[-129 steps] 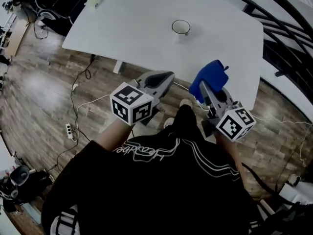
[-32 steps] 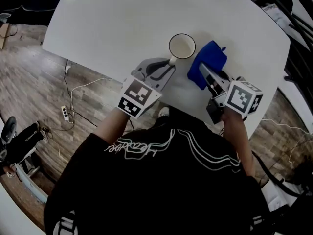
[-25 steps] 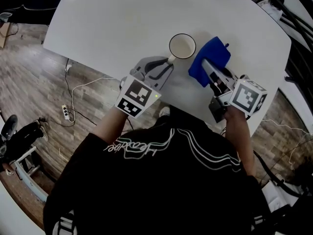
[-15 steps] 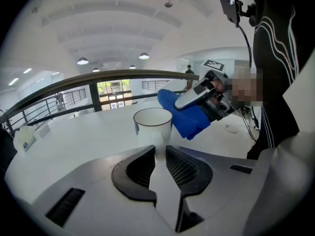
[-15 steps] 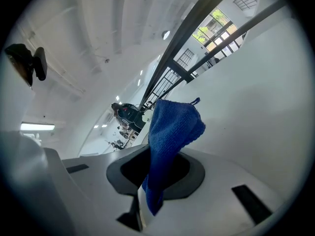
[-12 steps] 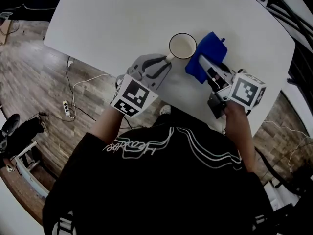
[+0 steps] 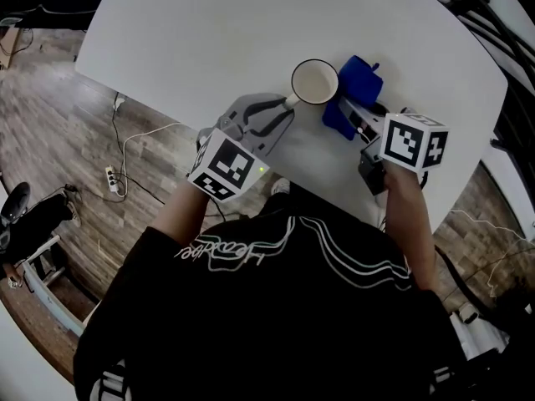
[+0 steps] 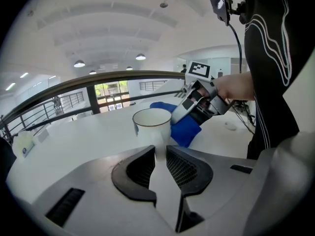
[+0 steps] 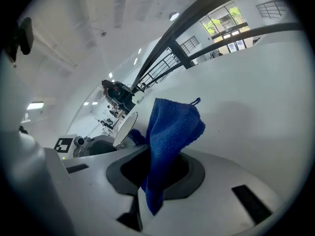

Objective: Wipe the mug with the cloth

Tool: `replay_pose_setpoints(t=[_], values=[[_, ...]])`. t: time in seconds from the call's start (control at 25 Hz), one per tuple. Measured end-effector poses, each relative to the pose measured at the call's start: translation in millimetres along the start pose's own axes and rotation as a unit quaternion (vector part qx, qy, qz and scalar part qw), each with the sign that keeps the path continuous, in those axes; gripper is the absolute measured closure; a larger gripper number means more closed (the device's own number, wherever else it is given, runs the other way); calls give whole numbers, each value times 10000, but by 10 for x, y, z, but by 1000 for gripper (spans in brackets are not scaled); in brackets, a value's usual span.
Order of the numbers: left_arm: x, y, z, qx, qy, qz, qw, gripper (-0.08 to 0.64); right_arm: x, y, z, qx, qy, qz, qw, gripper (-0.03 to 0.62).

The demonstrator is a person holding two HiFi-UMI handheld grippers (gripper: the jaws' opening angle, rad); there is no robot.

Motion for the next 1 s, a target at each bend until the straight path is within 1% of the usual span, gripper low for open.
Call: replay_pose_setpoints(t=[0.2, 0.32, 0.6, 0.8, 1.0], values=[[-5, 15, -1, 36, 22, 26, 10000, 486, 14, 12, 40, -38, -354, -373, 9987, 541], [-5, -4, 2, 42, 20, 38, 10000, 486, 40, 6, 45, 5, -450, -561, 9974, 541], [-15, -38, -25, 15, 12, 122, 9999, 485, 159, -32, -119, 200, -150, -585, 9980, 541], [-70, -103, -77, 79, -33, 256, 9996, 485, 270, -129, -186, 469, 29, -784, 9958, 541], [-30, -135, -39, 131, -90, 365, 9992, 485, 403, -149, -280, 747, 177, -729, 9944, 541]])
Point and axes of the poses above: the fingertips, and each gripper's own axes: z forward along the fingers, y to its right, x out of its top, the point moved 10 cm from there along -z, backward along the fingers, and after that the axes turned 11 degrees about y, right-handed, at the moved point
